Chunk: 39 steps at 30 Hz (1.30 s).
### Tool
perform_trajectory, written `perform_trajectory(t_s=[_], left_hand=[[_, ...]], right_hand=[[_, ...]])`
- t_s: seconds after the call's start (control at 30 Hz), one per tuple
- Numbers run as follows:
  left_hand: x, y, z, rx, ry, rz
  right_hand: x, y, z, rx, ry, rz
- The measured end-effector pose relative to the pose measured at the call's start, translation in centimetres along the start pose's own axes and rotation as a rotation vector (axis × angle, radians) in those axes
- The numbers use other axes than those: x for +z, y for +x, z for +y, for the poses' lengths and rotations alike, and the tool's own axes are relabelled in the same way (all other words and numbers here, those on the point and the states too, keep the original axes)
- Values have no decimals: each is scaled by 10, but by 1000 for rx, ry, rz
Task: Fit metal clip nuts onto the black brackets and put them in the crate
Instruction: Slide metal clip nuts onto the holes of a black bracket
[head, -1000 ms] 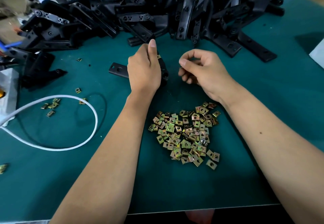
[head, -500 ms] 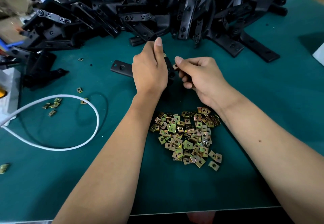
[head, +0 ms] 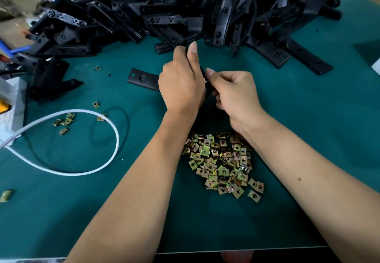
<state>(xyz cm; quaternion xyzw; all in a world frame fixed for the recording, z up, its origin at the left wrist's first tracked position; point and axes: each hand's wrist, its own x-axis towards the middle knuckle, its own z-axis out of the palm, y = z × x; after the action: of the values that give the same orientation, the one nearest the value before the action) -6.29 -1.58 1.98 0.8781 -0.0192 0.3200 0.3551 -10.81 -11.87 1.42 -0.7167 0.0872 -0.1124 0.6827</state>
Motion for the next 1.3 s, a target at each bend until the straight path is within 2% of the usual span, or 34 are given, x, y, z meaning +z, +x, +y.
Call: perform_trajectory(t_s=[0.17, 0.43, 0.67, 0.73, 0.8, 0.9, 1.03, 1.13, 1.23, 1.3], left_hand=[[0, 0, 2, -23, 1, 46], [-2, 1, 0, -93, -19, 114], [-1, -2, -2, -122, 79, 110], [0, -2, -3, -128, 84, 110], [1, -1, -4, -115, 31, 96], [3, 0, -4, -22, -70, 40], [0, 6, -12, 31, -144, -20], [-8, 9, -21, 20, -285, -61], [-16, 14, -28, 18, -396, -317], [-17, 14, -29, 39, -387, -512]], right_hand=[[1, -4, -7, -165, -154, 9], [-1, -8, -16, -249, -305, -84], [-2, -8, -16, -324, -451, -132], [-3, -7, -14, -312, -440, -155], [-5, -4, -10, -193, -289, -172], [-12, 3, -6, 8, -41, -152], [-18, 11, -3, 53, -39, -198], [-19, 15, 0, 68, -4, -150], [-22, 18, 1, 35, 3, -66], [-24, 21, 1, 22, 17, -21]])
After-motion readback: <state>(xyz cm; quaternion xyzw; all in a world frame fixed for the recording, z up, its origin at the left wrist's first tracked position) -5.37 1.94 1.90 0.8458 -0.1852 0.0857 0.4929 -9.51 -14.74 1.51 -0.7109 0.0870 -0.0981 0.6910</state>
